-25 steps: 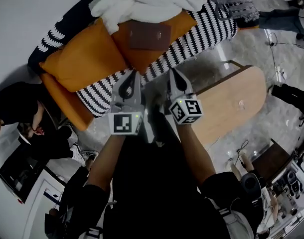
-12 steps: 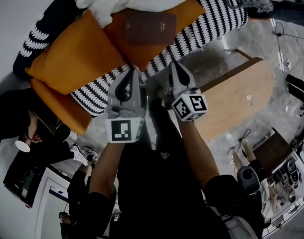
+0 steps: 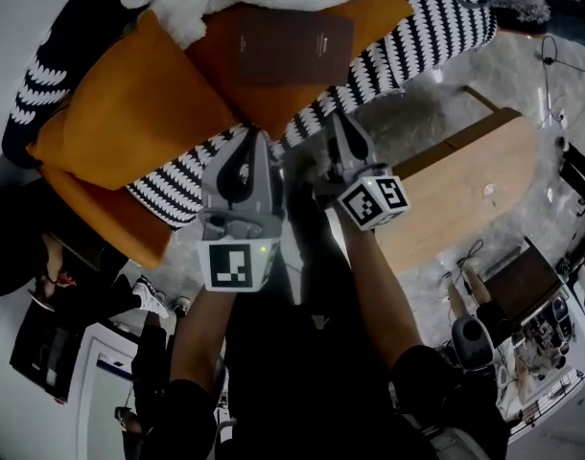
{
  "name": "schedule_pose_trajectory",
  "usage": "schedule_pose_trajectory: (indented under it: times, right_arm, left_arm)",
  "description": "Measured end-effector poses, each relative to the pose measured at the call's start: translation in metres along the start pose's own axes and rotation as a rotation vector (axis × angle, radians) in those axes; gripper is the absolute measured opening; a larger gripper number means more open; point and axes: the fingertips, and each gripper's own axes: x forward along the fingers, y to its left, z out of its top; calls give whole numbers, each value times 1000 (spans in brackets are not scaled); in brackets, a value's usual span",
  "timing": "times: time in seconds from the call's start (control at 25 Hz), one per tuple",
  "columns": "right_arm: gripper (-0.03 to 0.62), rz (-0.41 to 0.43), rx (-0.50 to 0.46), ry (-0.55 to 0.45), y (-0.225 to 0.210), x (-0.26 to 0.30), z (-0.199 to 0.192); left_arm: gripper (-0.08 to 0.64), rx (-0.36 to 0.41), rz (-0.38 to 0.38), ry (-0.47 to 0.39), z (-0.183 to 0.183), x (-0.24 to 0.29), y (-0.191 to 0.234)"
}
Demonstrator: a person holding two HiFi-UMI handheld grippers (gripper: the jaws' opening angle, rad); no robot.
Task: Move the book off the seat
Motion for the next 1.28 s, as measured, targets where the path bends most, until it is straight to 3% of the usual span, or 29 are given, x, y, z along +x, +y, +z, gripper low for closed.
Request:
schedule_pose_trajectory:
  times: [0.32,0.72,1.28]
  right_arm:
    - [55,3,99,22,-28,27,-46]
    - [157,67,307,16,-55,58,-65]
    - [239,103,486,4,-79,86,-80]
  left_arm:
    - [6,-57,-5,23,-39,9,19]
    - [6,-57,-14,8,-43,28,28]
    - [6,-75,-30,42,-54,41,38]
